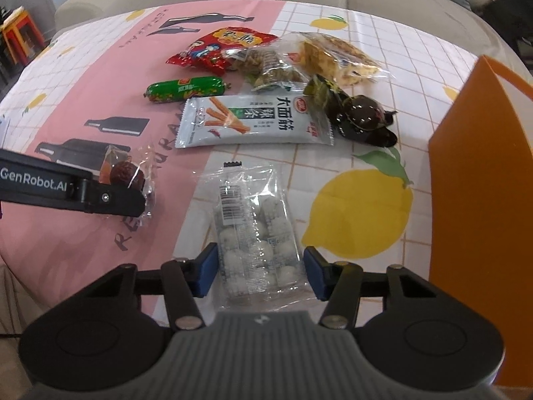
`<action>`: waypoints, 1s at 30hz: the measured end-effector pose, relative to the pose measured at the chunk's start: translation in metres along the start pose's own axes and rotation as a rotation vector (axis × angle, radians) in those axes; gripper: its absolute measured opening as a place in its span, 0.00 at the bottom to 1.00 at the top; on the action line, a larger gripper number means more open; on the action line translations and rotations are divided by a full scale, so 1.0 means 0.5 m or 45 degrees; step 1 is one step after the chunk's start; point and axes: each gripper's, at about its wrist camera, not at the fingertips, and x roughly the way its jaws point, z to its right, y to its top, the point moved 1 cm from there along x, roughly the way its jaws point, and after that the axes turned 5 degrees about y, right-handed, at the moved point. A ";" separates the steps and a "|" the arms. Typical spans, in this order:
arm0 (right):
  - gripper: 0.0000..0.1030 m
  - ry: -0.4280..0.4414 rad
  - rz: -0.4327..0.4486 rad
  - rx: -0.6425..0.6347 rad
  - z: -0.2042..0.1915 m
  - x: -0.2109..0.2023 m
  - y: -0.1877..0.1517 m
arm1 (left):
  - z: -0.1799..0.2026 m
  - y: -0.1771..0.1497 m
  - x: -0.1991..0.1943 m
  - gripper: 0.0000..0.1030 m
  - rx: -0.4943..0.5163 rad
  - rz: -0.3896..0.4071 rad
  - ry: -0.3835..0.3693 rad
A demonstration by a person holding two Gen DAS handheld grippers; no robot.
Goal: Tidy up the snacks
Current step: 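Grasp the wrapped date with the left tool while the right tool grasps the clear bag of white balls, then lift both packets and carry them over the orange box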
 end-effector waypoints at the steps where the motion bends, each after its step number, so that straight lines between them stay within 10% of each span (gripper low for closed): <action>1: 0.52 0.006 0.003 0.015 0.003 -0.003 -0.001 | 0.000 0.000 -0.003 0.39 -0.002 0.005 -0.001; 30: 0.51 0.067 0.344 0.227 0.106 -0.292 0.044 | 0.179 0.028 -0.215 0.36 0.248 0.265 -0.088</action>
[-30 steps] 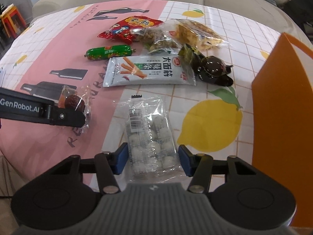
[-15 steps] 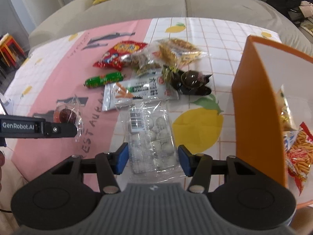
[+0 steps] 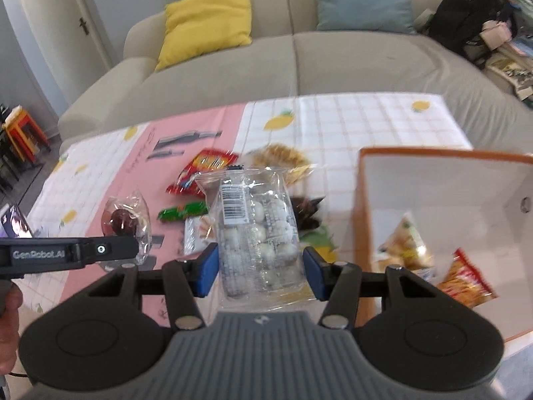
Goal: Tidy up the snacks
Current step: 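Lift both packets and carry them over the orange box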
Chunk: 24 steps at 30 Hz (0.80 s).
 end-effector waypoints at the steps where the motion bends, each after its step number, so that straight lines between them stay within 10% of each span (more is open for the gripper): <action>1: 0.51 -0.008 0.012 0.004 0.007 -0.013 0.004 | 0.016 0.005 -0.006 0.36 0.019 0.008 -0.018; 24: 0.51 -0.264 -0.001 0.197 0.299 -0.144 0.020 | 0.384 0.053 0.111 0.35 0.505 -0.115 -0.330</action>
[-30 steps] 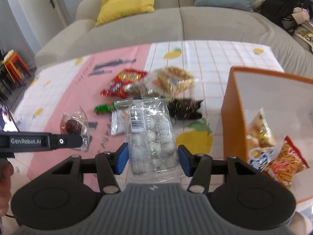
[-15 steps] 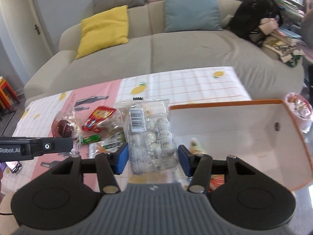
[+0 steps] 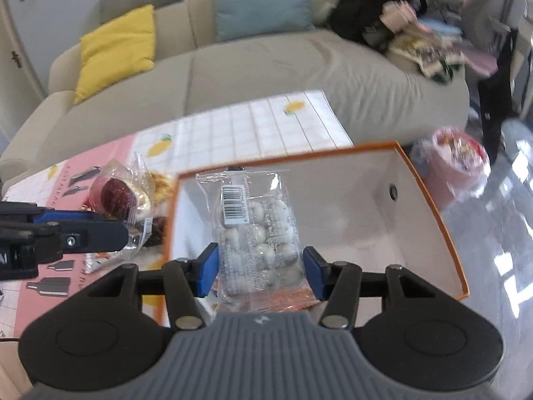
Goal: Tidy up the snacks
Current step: 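Lift both packets and carry them over the orange box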
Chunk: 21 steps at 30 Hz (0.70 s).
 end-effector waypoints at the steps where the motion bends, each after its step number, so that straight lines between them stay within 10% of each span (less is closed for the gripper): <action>1: 0.51 -0.007 -0.025 0.005 0.012 0.009 0.001 | 0.006 0.004 0.019 0.35 0.023 -0.027 0.000; 10: 0.51 -0.068 -0.217 -0.045 0.064 0.115 0.001 | 0.038 0.031 0.138 0.33 0.176 -0.237 -0.023; 12: 0.51 -0.080 -0.261 -0.064 0.068 0.141 -0.001 | 0.043 0.033 0.159 0.08 0.207 -0.268 -0.024; 21: 0.51 -0.094 -0.388 -0.075 0.082 0.206 -0.010 | 0.040 0.028 0.234 0.08 0.260 -0.407 0.007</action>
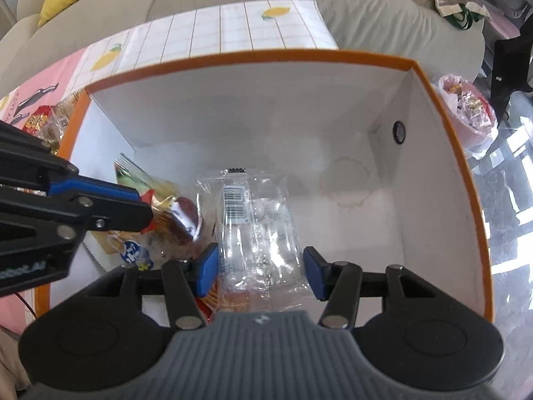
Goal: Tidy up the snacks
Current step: 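Lift both packets and carry them over the orange box, then open both tools to drop the packets into the box and withdraw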
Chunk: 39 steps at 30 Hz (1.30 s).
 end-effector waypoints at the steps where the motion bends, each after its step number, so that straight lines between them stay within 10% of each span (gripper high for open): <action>1: 0.51 0.001 -0.010 0.001 0.000 0.005 0.001 | -0.006 -0.002 0.003 0.08 -0.010 -0.002 -0.001; 17: 0.52 -0.023 0.017 0.021 -0.003 0.012 0.049 | -0.114 -0.028 -0.117 0.23 -0.242 0.216 0.035; 39: 0.56 0.011 -0.083 0.102 -0.028 0.088 0.102 | -0.166 -0.075 -0.126 0.32 -0.347 0.194 0.110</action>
